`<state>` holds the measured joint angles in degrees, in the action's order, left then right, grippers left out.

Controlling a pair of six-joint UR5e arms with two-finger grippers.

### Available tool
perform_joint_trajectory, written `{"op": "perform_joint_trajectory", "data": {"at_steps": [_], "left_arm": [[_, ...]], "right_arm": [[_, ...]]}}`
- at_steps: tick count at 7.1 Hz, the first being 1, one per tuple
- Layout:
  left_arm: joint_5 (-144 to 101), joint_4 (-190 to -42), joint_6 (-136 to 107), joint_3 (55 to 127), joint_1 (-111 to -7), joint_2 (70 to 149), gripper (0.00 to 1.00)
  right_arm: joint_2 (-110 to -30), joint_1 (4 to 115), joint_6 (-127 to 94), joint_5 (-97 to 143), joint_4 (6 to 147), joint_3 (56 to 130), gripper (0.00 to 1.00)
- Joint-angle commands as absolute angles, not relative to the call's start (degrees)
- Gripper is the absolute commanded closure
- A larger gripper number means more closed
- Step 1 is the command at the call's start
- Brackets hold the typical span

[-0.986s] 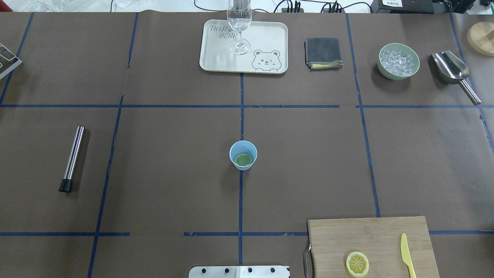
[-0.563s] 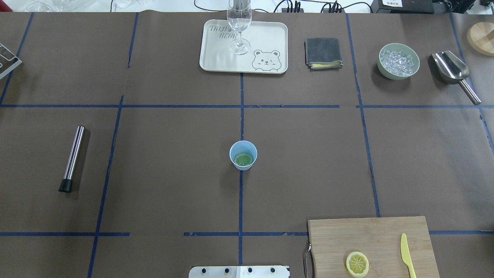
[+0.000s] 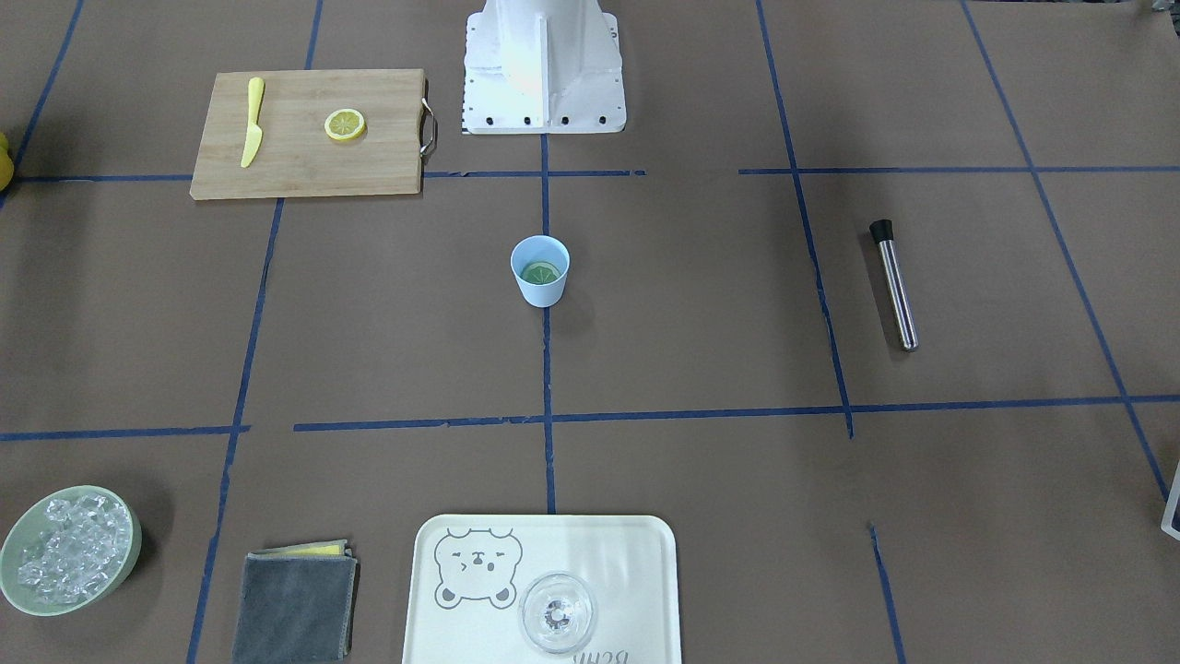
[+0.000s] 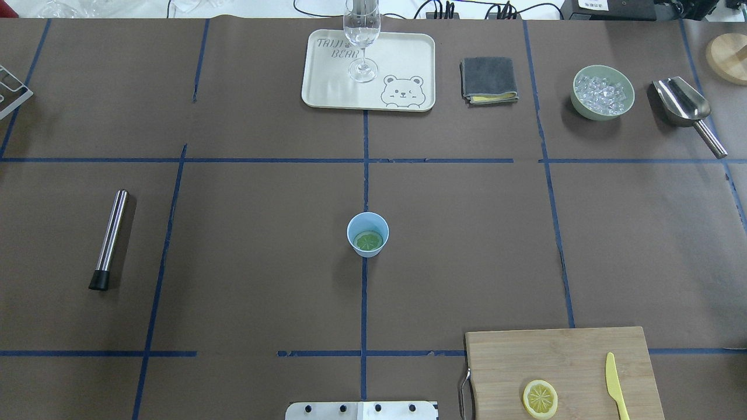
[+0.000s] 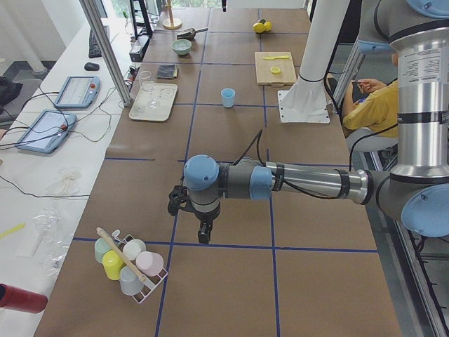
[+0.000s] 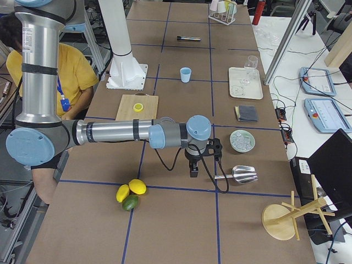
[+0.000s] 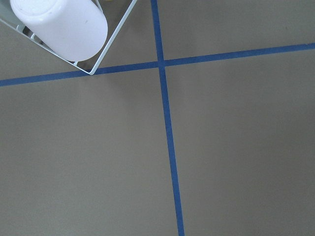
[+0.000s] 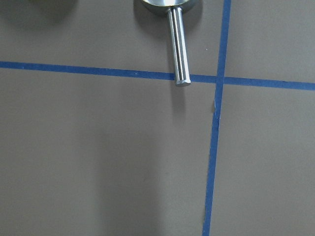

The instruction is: Squeeze lemon into cup

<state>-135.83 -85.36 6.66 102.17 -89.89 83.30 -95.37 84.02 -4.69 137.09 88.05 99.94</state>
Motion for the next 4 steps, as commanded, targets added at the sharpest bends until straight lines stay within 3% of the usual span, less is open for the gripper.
{"op": "perform_joint_trajectory", "data": {"at_steps": [1, 4], "left_arm": [[-135.79, -85.17, 6.59, 102.48, -89.91, 83.14, 0.00], [-135.79, -83.85, 6.50, 102.57, -89.91, 83.14, 0.00]], "right_arm": [[-95.45, 84.02, -4.66, 137.02, 88.07, 100.02, 0.00], [-95.62, 84.02, -4.66, 137.11, 87.98, 100.02, 0.00]]}}
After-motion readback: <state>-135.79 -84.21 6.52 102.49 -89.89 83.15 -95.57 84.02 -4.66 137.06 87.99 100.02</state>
